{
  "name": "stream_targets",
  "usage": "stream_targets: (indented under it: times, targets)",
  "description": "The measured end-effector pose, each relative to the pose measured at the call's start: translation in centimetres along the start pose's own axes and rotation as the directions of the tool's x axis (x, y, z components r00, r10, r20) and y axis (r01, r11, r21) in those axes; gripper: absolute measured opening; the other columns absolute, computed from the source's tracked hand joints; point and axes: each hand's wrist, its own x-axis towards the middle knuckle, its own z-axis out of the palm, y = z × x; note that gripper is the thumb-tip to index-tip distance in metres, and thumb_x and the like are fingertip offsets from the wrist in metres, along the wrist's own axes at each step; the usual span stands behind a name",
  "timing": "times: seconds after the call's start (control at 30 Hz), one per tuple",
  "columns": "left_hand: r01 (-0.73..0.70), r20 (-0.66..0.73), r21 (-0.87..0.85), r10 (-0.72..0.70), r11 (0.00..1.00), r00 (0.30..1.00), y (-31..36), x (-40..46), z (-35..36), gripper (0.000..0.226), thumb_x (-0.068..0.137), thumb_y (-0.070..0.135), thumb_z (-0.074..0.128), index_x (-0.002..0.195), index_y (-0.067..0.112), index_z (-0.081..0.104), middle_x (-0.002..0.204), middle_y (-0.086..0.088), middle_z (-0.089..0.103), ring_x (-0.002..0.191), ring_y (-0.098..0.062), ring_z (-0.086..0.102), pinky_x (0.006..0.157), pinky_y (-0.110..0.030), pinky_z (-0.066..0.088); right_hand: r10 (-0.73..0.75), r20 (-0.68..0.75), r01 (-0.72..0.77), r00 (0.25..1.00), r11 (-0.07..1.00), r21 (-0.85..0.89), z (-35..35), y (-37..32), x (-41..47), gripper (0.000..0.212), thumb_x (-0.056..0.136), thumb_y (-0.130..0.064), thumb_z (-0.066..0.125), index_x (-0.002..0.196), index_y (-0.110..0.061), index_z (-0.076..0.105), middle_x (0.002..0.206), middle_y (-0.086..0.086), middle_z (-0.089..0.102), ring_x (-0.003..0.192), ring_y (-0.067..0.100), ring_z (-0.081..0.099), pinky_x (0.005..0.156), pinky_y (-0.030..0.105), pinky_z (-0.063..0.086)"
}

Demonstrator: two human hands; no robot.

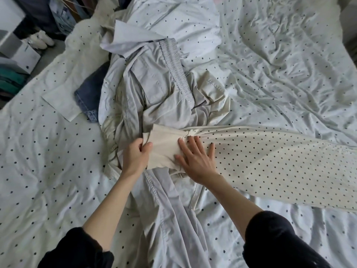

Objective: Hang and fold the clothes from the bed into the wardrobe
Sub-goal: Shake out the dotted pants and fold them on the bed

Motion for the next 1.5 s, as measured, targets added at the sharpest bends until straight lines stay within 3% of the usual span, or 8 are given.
stream_targets:
  times: [0.23,0.43,0.53,0.73,0.93,1.2,1.3,1.5]
  targets:
    - [-0.16,0.041,-0.221,0.173,0.962,0.984,8.6,-2.6,1.9,0.023,0.088,0.014,0.061,0.069,0.003,0.055,0.059,0.002,0.05,0.053,-0.007,0.048,0.056,-0.024,0.039,0.342,-0.113,-0.069,0.933,0.477,0.876,-4.5,3.8,-4.5,0.043,0.102,-0.037,0.031,0.13,-0.015,0.056,0.139,-0.001,0.051,0.127,0.011,0.046,0.109,0.029,0.034]
    - [-0.344,0.356,-0.022,0.329,0.939,0.875,13.2,-6.1,12.8,0.015,0.091,0.022,0.06,0.094,0.011,0.07,0.089,-0.001,0.07,0.074,-0.005,0.062,0.07,-0.016,0.047,0.586,-0.048,-0.035,0.809,0.129,0.991,-7.4,10.3,-8.2,0.053,0.103,-0.04,0.021,0.131,-0.007,0.052,0.125,0.005,0.057,0.107,0.02,0.059,0.088,0.03,0.049]
    - [-0.376,0.591,0.1,0.249,0.921,0.768,12.3,-6.9,16.5,0.034,0.096,0.024,0.052,0.13,0.02,0.055,0.121,0.001,0.062,0.087,-0.006,0.059,0.074,-0.008,0.041,0.607,-0.065,-0.085,0.792,0.215,0.973,-6.8,12.4,-8.9,0.045,0.102,-0.035,0.03,0.126,-0.007,0.055,0.127,0.007,0.059,0.111,0.022,0.057,0.092,0.028,0.046]
    - [-0.225,0.107,0.057,0.219,0.973,0.97,9.7,-3.7,12.7,0.024,0.094,0.009,0.051,0.113,0.013,0.066,0.111,-0.004,0.066,0.091,-0.015,0.059,0.082,-0.024,0.046,0.225,-0.582,0.009,0.781,0.929,0.371,-3.7,11.7,-7.8,0.03,0.09,-0.015,0.046,0.11,-0.006,0.067,0.125,0.017,0.059,0.116,0.035,0.055,0.091,0.038,0.048]
    - [0.39,0.509,-0.163,-0.261,0.906,0.82,8.0,-1.5,10.7,0.017,0.095,0.016,0.054,0.111,0.015,0.059,0.094,-0.003,0.064,0.083,-0.015,0.057,0.07,-0.022,0.041,0.041,-0.427,0.013,0.903,0.992,0.123,-0.8,10.6,-7.2,0.034,0.09,-0.022,0.05,0.122,-0.013,0.06,0.14,0.02,0.046,0.128,0.04,0.045,0.098,0.049,0.043]
    - [0.287,0.46,-0.132,-0.198,0.949,0.865,10.3,-1.7,10.8,0.015,0.077,0.01,0.074,0.09,0.005,0.068,0.088,-0.009,0.068,0.083,-0.021,0.061,0.074,-0.029,0.046,0.075,-0.218,-0.005,0.973,0.951,0.309,-2.0,11.6,-7.2,0.05,0.095,-0.009,0.045,0.144,-0.016,0.038,0.155,0.012,0.022,0.144,0.028,0.017,0.117,0.035,0.013]
    - [0.254,0.469,-0.168,-0.15,0.952,0.87,12.9,-3.7,10.1,0.016,0.079,0.009,0.072,0.094,0.008,0.068,0.097,-0.009,0.071,0.086,-0.019,0.065,0.077,-0.03,0.051,0.216,-0.136,-0.066,0.967,0.727,0.684,-4.1,11.4,-7.3,0.043,0.096,-0.007,0.041,0.137,-0.017,0.049,0.149,0.005,0.037,0.138,0.021,0.033,0.109,0.025,0.025]
    - [0.025,0.429,-0.108,0.024,0.994,0.903,20.8,-8.2,14.9,0.017,0.079,0.007,0.072,0.084,0.02,0.063,0.095,-0.003,0.071,0.089,-0.017,0.066,0.081,-0.034,0.053,0.286,0.233,-0.165,0.929,-0.243,0.956,-9.2,17.1,-9.4,0.034,0.103,-0.033,0.03,0.111,-0.017,0.059,0.123,0.005,0.061,0.11,0.019,0.058,0.1,0.035,0.041]
